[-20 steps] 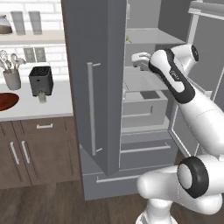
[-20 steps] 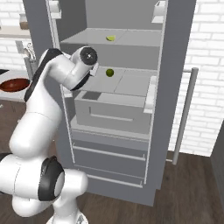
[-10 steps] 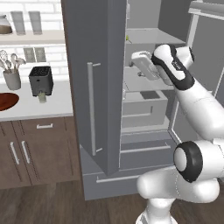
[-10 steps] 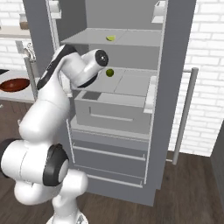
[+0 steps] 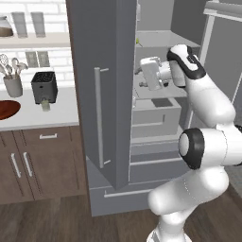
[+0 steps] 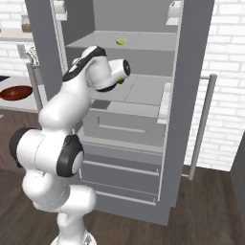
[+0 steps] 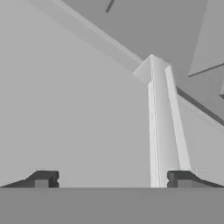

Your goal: Grab a lemon wedge from the fridge and one ice cube from the ice bowl, and put them in the glass of lemonade.

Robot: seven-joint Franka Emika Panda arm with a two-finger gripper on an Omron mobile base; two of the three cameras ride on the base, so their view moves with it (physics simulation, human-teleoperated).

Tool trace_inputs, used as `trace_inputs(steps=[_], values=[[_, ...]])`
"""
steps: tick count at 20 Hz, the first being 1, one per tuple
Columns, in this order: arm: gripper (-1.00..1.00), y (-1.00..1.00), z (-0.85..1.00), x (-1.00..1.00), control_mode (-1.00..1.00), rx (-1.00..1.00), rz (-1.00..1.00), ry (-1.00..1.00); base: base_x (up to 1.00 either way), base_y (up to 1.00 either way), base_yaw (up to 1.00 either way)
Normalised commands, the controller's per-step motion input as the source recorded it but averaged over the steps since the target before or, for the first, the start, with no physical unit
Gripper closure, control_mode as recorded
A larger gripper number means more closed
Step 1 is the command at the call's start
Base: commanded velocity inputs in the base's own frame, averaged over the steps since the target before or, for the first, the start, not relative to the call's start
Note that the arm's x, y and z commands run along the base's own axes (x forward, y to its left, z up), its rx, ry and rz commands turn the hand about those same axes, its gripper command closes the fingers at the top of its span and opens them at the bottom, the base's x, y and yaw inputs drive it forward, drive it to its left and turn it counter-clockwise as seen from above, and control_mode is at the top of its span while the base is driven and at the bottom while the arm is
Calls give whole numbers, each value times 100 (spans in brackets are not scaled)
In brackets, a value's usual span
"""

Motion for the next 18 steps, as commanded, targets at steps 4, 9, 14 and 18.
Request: trace_inputs(steps=[4, 9, 14, 18], values=[[-100, 96, 0, -2, -100, 0, 0, 0, 0, 0, 0], [-100, 100, 0, -46, -100, 0, 0, -3, 0, 0, 0], [-100, 100, 0, -71, -100, 0, 0, -7, 0, 0, 0], [-100, 100, 0, -64, -100, 0, 0, -7, 0, 0, 0]])
